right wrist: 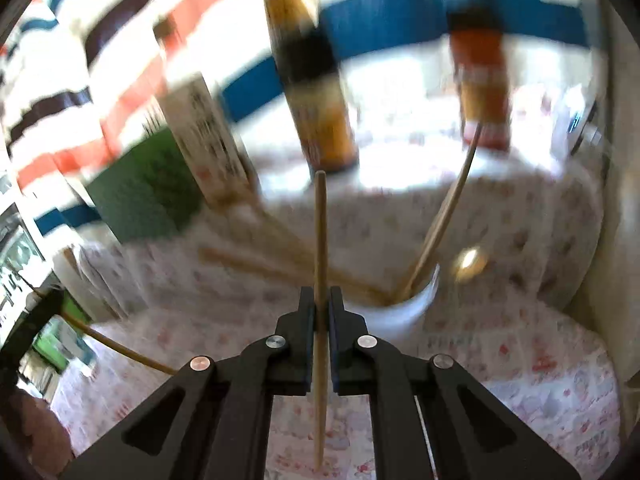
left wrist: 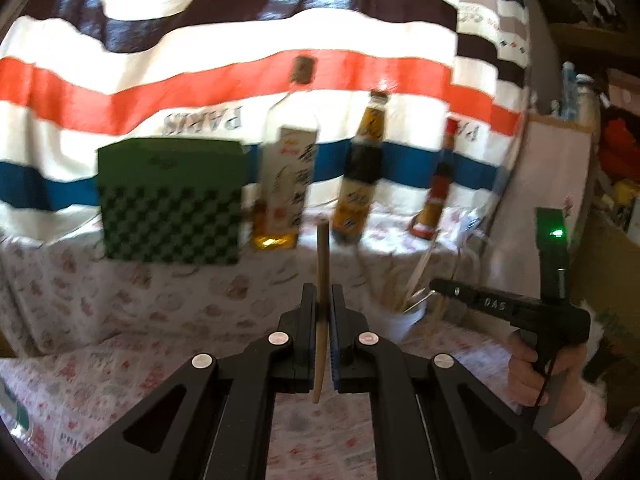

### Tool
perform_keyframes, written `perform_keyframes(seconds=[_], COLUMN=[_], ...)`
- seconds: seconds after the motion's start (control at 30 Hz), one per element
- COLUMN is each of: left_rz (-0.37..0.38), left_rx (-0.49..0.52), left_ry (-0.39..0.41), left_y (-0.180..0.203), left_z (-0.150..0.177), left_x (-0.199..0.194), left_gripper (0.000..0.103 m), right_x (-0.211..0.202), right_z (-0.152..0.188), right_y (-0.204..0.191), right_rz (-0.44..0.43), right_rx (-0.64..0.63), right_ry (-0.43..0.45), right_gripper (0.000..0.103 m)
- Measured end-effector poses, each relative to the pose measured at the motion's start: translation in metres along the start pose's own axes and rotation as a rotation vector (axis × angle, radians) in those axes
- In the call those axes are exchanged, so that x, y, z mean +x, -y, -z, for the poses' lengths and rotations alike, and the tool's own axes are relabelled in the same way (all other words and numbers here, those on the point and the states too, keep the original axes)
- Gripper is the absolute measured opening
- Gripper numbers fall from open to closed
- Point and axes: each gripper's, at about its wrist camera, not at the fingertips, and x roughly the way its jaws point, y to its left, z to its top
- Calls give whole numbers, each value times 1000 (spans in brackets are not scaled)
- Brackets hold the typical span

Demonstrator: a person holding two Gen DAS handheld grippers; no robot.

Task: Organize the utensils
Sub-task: 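Carry both chopsticks over the white cup and lower them into it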

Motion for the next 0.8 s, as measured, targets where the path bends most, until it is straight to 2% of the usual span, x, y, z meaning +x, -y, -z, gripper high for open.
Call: perform_keyframes(seconds=[0.13,0.23,0.37,0.47,0.7,0.8], left_rz=[60,105,119,79,77,113], left_rx=[29,53,83,91,76,73], left_ry=[3,20,60,78,72,74], left_y=[28,52,81,92,94,88], left_z=[-26,-45,-64,-76,-88,-84], left_x=[4,9,21,36,80,98], left_gripper=[4,4,5,5,5,5], right_x=[-48,-64,-71,-72,-62,-50], right_z=[-22,-43,-59,-68,-81,-82], right_y=[-5,-5,-1,2,10,18], right_rz=[35,64,86,80,87,84], right_rx=[-47,-57,-57,-45,-33,-11], right_ry=[198,273,317,342,384,377], right_gripper=[7,7,7,7,7,7])
